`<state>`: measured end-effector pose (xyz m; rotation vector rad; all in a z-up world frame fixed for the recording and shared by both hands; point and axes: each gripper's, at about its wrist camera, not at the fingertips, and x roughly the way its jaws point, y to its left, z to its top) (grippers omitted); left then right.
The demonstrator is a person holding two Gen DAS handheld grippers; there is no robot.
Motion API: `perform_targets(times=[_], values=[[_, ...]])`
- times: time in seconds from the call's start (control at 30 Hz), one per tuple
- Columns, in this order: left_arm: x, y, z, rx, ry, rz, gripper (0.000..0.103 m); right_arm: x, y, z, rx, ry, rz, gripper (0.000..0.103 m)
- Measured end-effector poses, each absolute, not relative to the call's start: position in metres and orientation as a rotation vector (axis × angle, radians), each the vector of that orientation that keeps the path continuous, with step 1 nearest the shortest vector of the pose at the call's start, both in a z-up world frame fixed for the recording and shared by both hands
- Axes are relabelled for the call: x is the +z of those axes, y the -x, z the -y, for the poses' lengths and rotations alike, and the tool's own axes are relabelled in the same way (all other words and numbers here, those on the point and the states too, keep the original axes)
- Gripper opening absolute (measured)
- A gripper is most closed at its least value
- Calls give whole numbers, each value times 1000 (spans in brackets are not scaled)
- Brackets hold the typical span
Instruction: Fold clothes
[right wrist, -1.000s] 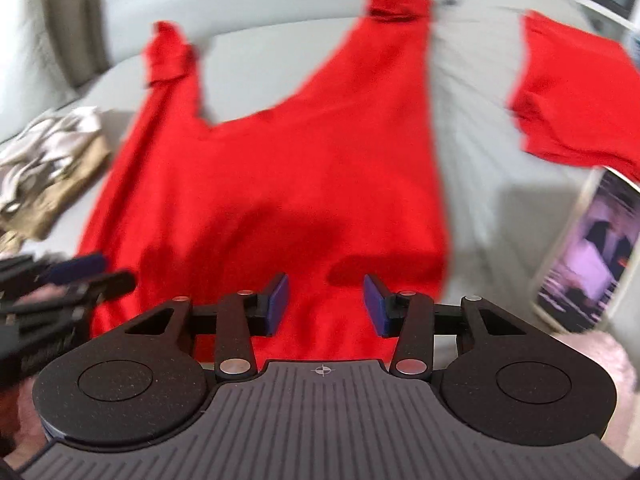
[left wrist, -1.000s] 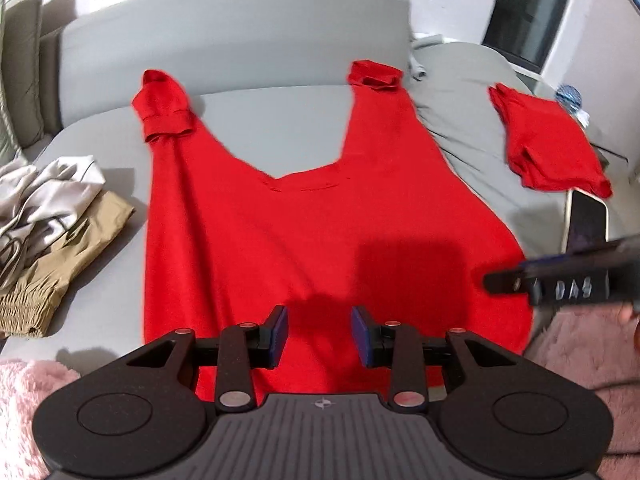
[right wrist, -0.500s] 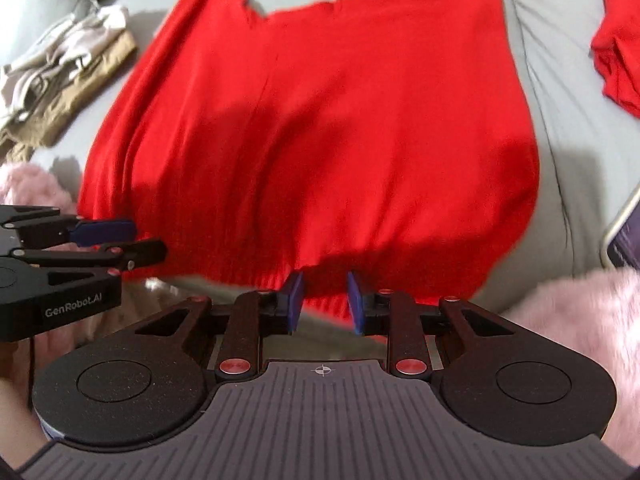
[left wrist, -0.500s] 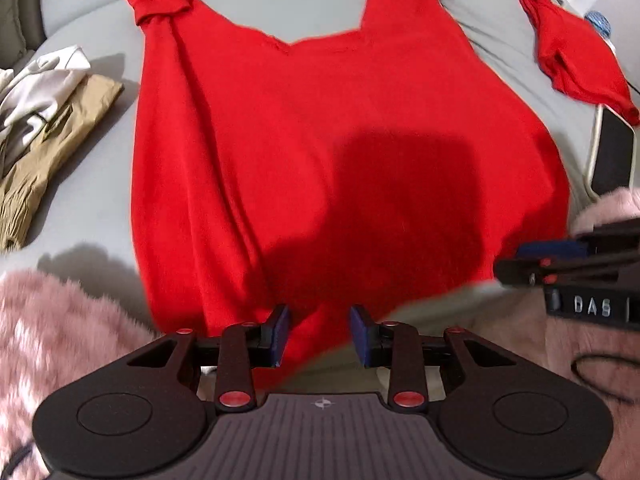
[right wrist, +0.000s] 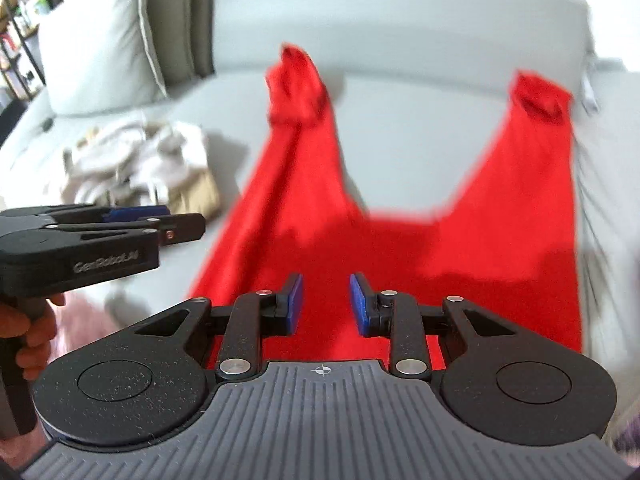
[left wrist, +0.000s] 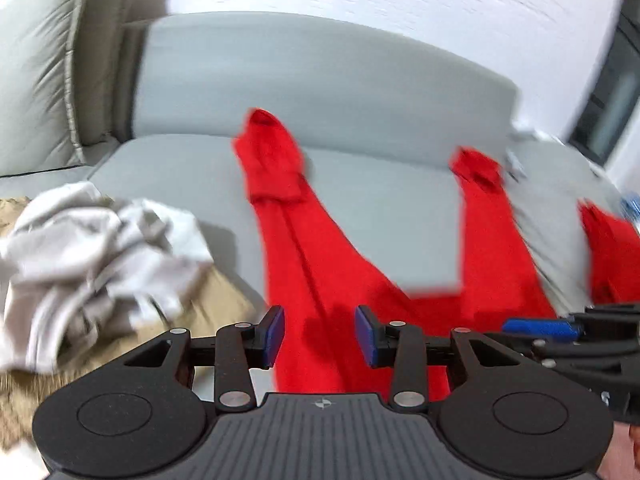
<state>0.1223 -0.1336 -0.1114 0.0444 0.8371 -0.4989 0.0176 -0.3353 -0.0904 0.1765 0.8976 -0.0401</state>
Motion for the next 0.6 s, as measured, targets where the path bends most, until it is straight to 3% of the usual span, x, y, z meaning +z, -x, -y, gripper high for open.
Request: perform_targets(times=[0.13,0.3,0.6], values=[[-123,-187,143,-433,-13,-839,37,-97,-94,339,-20,-133,-870,39],[-142,-275,161,-405,-35,-821,37,-120,-194,344,24,-67,-842,41],[-171,-335,150,-399,50,-781,37,-190,-305,363,49,-202,-879,48]])
